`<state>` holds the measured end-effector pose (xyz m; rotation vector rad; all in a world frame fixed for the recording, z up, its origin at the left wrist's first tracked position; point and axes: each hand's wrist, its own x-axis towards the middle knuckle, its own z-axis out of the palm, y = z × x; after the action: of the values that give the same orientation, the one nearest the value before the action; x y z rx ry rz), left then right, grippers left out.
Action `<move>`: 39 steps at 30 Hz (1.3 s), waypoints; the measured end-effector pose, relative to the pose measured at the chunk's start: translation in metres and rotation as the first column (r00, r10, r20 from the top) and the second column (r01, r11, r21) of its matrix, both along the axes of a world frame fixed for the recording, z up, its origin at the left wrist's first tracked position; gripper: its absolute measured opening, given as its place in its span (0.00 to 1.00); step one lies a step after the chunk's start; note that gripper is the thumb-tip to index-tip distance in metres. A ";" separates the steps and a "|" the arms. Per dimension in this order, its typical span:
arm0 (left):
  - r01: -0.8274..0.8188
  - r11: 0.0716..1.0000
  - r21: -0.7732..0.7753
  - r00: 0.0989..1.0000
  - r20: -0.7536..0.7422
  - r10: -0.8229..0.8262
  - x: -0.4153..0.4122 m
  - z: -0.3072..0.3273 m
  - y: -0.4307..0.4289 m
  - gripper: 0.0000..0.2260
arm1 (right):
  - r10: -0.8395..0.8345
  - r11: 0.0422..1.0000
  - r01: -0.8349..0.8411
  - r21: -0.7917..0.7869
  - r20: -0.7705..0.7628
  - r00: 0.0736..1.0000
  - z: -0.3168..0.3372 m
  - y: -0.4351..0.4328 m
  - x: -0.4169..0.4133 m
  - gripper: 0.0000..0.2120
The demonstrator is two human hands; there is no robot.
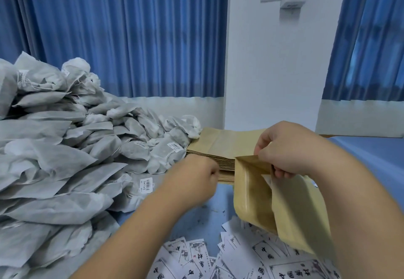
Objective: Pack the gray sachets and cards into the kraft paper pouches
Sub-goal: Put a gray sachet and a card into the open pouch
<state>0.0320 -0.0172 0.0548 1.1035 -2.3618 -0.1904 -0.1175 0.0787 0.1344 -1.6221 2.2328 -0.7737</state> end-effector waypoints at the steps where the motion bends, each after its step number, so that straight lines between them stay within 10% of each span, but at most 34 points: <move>1: -0.104 0.981 -0.161 0.988 0.094 0.120 0.007 -0.005 -0.009 0.08 | -0.007 1.000 0.007 0.001 -0.011 1.000 -0.001 -0.001 0.000 0.11; 6: -0.316 0.879 -0.356 0.864 0.275 0.422 0.027 -0.029 -0.046 0.12 | -0.007 1.000 0.008 0.013 -0.024 1.000 -0.003 -0.004 -0.001 0.11; 12: -0.384 0.902 -0.196 0.785 0.445 0.431 0.042 -0.045 -0.063 0.26 | 0.001 0.999 0.000 0.036 -0.036 0.999 -0.003 -0.006 -0.002 0.10; 29: -0.366 0.926 0.092 0.912 -0.161 0.377 0.053 0.013 -0.050 0.07 | 0.007 0.999 -0.006 0.035 -0.021 1.000 -0.002 -0.006 -0.005 0.11; 35: -0.148 0.959 0.243 0.982 0.148 0.114 0.041 0.005 -0.038 0.11 | 0.013 0.999 -0.013 0.031 -0.017 1.000 -0.004 -0.006 -0.005 0.11; 39: -0.237 0.879 0.413 0.856 0.517 -0.012 0.038 -0.015 -0.039 0.32 | 0.016 0.999 -0.016 0.039 -0.004 1.000 -0.002 -0.004 -0.007 0.11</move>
<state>0.0699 -0.0564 0.0397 1.6980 -2.7814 -0.4991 -0.1241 0.0746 0.1326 -1.6235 2.2208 -0.7180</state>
